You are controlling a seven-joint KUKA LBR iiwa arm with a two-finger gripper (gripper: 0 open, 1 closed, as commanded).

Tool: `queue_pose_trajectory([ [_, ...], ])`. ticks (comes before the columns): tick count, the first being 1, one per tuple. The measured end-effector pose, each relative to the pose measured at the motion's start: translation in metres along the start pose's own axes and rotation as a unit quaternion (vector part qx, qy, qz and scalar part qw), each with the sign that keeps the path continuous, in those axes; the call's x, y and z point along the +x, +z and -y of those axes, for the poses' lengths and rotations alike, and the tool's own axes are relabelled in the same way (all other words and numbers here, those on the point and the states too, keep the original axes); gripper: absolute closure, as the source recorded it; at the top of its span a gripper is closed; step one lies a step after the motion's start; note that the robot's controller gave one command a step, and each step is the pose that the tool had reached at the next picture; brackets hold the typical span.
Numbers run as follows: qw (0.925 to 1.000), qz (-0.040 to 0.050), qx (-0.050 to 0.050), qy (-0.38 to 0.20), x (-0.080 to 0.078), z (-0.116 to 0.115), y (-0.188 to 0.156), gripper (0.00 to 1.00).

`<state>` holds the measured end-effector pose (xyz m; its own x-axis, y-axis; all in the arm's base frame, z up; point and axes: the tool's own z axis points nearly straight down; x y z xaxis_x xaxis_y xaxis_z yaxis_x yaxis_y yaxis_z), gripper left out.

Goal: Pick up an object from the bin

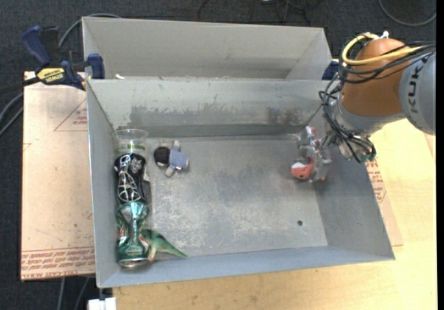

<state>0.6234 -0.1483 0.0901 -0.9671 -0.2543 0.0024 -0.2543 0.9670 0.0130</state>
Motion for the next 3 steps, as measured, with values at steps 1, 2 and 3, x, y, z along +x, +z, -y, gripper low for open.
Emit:
queue_pose_trajectory([
  [1, 1.0000, 0.0053, 0.003, 0.001, -0.003, 0.002, -0.021, 1.00],
  [2, 1.0000, 0.0053, 0.003, 0.001, -0.003, 0.001, -0.029, 1.00],
  [3, 1.0000, 0.0045, 0.003, 0.001, -0.002, 0.001, -0.037, 1.00],
])
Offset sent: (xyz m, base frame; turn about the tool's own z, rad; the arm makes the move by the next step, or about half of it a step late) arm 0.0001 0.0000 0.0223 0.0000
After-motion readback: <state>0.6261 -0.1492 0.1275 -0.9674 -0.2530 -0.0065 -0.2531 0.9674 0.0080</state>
